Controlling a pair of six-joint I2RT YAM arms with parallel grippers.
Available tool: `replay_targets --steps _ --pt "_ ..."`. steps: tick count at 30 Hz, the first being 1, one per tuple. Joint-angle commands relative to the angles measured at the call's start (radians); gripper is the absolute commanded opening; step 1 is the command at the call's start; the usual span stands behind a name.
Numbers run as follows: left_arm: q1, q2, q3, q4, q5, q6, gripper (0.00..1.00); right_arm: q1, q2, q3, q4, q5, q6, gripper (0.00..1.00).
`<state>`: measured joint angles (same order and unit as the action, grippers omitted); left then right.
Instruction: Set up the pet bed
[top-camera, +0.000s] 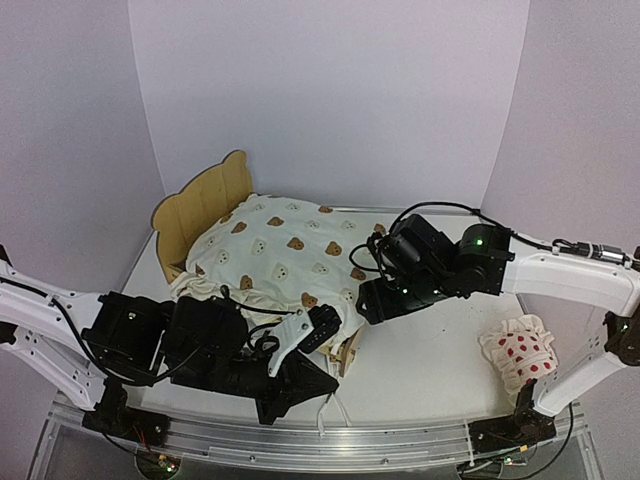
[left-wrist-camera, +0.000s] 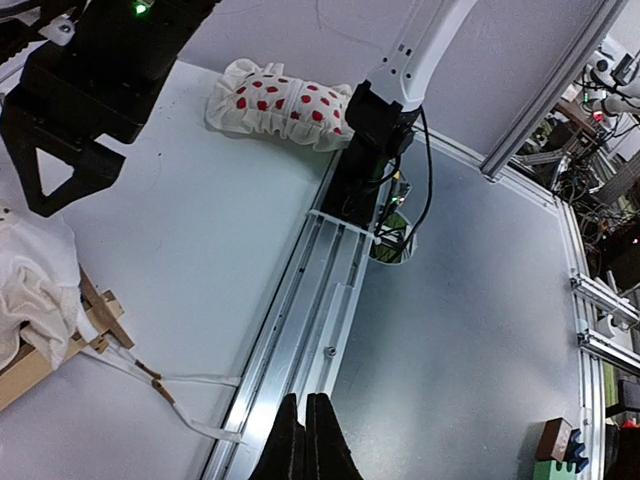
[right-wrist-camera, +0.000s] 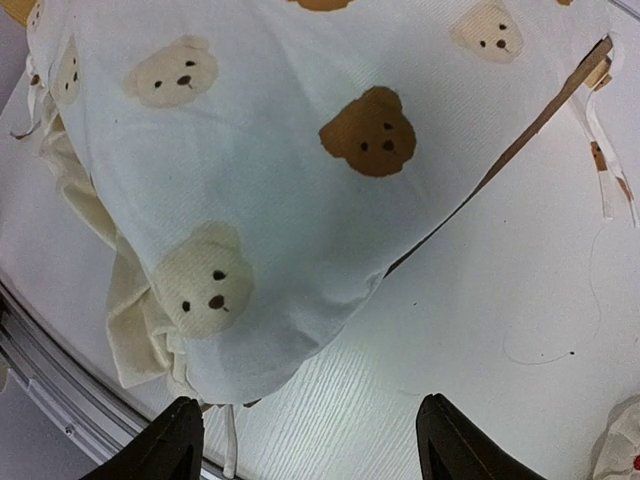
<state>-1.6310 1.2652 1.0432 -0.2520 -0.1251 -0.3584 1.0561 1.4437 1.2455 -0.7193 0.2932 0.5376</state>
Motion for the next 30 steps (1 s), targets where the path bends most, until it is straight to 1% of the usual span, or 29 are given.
replay_targets --steps 1,3,5,7,8,9,10,11,12,13,15,18,22,26,30 --pt "0.0 0.01 0.008 -0.128 -0.111 -0.005 0.0 0.001 -0.008 -0.026 0.004 -0.041 0.045 0.74" --pt "0.0 0.024 -0.01 -0.167 -0.142 -0.038 0.01 0.002 -0.005 -0.034 0.005 -0.055 0.05 0.74" --pt "0.001 0.036 -0.035 -0.195 -0.171 -0.076 0.07 0.001 0.0 -0.039 0.006 -0.059 0.052 0.74" --pt "0.001 0.044 -0.065 -0.207 -0.187 -0.113 0.21 0.002 0.004 -0.041 0.005 -0.058 0.053 0.74" --pt "0.002 0.048 -0.077 -0.211 -0.191 -0.134 0.31 0.002 0.005 -0.041 0.005 -0.057 0.053 0.75" --pt "0.002 0.049 -0.085 -0.216 -0.198 -0.154 0.46 0.001 0.006 -0.041 0.006 -0.056 0.054 0.75" --pt "0.002 0.051 -0.091 -0.218 -0.206 -0.17 0.55 0.002 0.006 -0.041 0.006 -0.055 0.055 0.75" --pt "0.002 0.054 -0.095 -0.219 -0.214 -0.182 0.62 0.002 0.007 -0.041 0.006 -0.055 0.057 0.75" --pt "0.002 0.059 -0.096 -0.22 -0.226 -0.192 0.67 0.001 0.009 -0.041 0.007 -0.056 0.059 0.75" --pt "0.002 0.067 -0.096 -0.222 -0.243 -0.203 0.69 0.001 0.012 -0.041 0.01 -0.058 0.062 0.74" --pt "0.004 0.088 -0.096 -0.224 -0.285 -0.219 0.72 0.001 0.023 -0.042 0.021 -0.071 0.067 0.73" --pt "0.031 0.145 -0.098 -0.208 -0.306 -0.239 0.71 0.003 0.046 -0.046 0.045 -0.118 0.077 0.7" --pt "0.079 0.253 -0.103 -0.105 -0.209 -0.232 0.69 0.006 0.061 -0.059 0.073 -0.142 0.091 0.66" --pt "0.118 0.381 -0.063 -0.069 -0.176 -0.211 0.67 0.011 0.064 -0.087 0.106 -0.156 0.101 0.62" --pt "0.18 0.474 -0.038 -0.027 -0.087 -0.19 0.63 0.013 0.086 -0.11 0.127 -0.17 0.103 0.6"
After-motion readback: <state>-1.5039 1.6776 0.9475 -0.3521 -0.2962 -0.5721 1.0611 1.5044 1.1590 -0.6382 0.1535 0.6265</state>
